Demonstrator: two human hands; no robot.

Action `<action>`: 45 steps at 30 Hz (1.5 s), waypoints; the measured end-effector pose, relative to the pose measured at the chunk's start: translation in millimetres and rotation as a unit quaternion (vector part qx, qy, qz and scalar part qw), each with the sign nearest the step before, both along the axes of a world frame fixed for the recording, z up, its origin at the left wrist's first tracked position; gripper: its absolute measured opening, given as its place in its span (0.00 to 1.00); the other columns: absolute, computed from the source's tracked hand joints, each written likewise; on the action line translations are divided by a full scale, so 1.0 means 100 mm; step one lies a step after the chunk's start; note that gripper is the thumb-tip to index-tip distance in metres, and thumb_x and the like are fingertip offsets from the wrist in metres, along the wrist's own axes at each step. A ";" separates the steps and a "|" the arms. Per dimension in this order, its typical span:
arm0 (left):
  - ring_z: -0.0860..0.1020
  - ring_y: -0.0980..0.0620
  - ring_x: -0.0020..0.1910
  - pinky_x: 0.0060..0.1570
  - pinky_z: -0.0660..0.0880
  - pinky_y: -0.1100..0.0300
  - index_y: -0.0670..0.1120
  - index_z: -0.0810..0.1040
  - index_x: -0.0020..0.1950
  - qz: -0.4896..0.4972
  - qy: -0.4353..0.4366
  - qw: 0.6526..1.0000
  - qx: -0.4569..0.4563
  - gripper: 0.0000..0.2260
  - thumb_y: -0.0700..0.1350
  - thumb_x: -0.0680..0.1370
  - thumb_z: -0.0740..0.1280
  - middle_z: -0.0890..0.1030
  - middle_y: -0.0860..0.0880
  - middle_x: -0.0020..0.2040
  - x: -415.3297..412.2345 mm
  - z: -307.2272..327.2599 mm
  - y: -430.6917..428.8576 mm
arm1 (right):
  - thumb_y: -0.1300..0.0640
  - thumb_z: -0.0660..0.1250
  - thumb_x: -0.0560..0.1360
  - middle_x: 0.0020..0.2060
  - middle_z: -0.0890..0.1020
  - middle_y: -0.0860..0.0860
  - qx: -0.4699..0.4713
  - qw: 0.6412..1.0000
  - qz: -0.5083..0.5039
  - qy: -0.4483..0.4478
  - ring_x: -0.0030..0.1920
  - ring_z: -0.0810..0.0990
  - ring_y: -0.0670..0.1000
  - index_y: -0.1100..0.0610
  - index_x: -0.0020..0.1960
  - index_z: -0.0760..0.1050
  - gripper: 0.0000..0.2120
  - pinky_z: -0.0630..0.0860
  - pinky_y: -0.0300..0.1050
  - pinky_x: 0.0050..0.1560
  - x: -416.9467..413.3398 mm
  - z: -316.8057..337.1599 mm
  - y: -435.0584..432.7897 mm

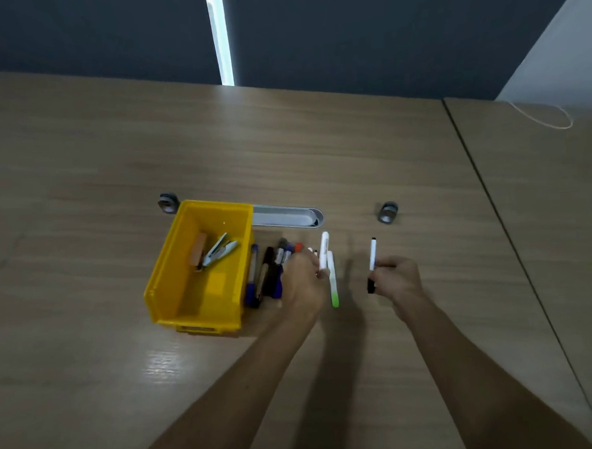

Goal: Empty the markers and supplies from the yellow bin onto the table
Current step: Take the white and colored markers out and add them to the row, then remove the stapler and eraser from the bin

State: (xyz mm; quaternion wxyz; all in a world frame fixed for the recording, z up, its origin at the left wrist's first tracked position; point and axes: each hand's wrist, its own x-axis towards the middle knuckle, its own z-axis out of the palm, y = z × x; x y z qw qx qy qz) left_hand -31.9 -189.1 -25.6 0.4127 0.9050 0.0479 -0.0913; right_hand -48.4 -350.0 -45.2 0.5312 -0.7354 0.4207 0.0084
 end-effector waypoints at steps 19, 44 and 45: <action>0.79 0.41 0.57 0.52 0.78 0.52 0.40 0.69 0.70 -0.042 0.053 0.995 0.078 0.25 0.40 0.74 0.70 0.79 0.40 0.58 0.27 -0.60 -0.54 | 0.69 0.73 0.67 0.39 0.84 0.54 0.014 0.993 0.090 0.069 0.40 0.84 0.56 0.58 0.43 0.84 0.08 0.84 0.55 0.47 0.21 -0.54 -0.19; 0.73 0.42 0.64 0.68 0.67 0.48 0.45 0.70 0.68 -0.161 -0.033 0.907 0.388 0.22 0.42 0.75 0.71 0.76 0.41 0.63 0.87 -0.51 1.48 | 0.63 0.68 0.75 0.42 0.81 0.50 -0.085 0.989 0.108 -0.047 0.43 0.80 0.51 0.59 0.51 0.81 0.06 0.78 0.43 0.43 0.27 -0.08 0.71; 0.72 0.41 0.65 0.68 0.67 0.49 0.45 0.69 0.67 -0.174 -0.031 0.896 0.408 0.22 0.42 0.75 0.71 0.76 0.41 0.63 0.88 -0.55 1.48 | 0.63 0.68 0.75 0.43 0.82 0.52 -0.085 0.989 0.108 -0.046 0.44 0.81 0.52 0.59 0.52 0.80 0.06 0.79 0.46 0.46 0.27 -0.08 0.72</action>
